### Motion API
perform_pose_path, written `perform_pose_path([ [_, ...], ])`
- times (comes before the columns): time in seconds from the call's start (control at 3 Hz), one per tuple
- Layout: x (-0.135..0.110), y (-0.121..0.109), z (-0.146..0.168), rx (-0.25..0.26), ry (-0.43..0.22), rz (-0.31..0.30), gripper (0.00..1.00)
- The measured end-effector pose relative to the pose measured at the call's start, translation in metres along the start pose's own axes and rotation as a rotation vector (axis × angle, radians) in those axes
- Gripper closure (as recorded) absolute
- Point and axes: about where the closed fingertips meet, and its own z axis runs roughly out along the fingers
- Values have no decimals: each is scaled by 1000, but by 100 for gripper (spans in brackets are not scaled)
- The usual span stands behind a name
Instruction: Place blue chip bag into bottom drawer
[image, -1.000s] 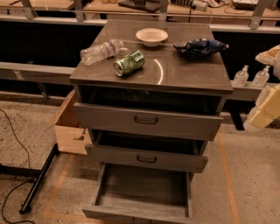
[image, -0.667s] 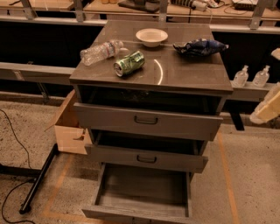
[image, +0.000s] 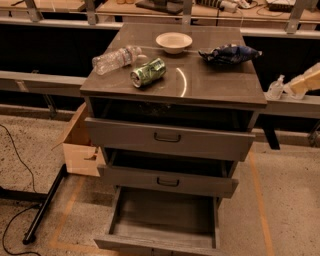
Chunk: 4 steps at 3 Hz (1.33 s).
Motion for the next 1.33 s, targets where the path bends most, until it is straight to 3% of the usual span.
perform_pose_path([
  [0.33,-6,-20,2,73,-25,1,0],
  [0.67,2,-17,26,95,-24,48,0],
  [1.0,6,-46,67,191,-47,100,0],
  [1.33,6,-71,115,248,-60,118,0],
])
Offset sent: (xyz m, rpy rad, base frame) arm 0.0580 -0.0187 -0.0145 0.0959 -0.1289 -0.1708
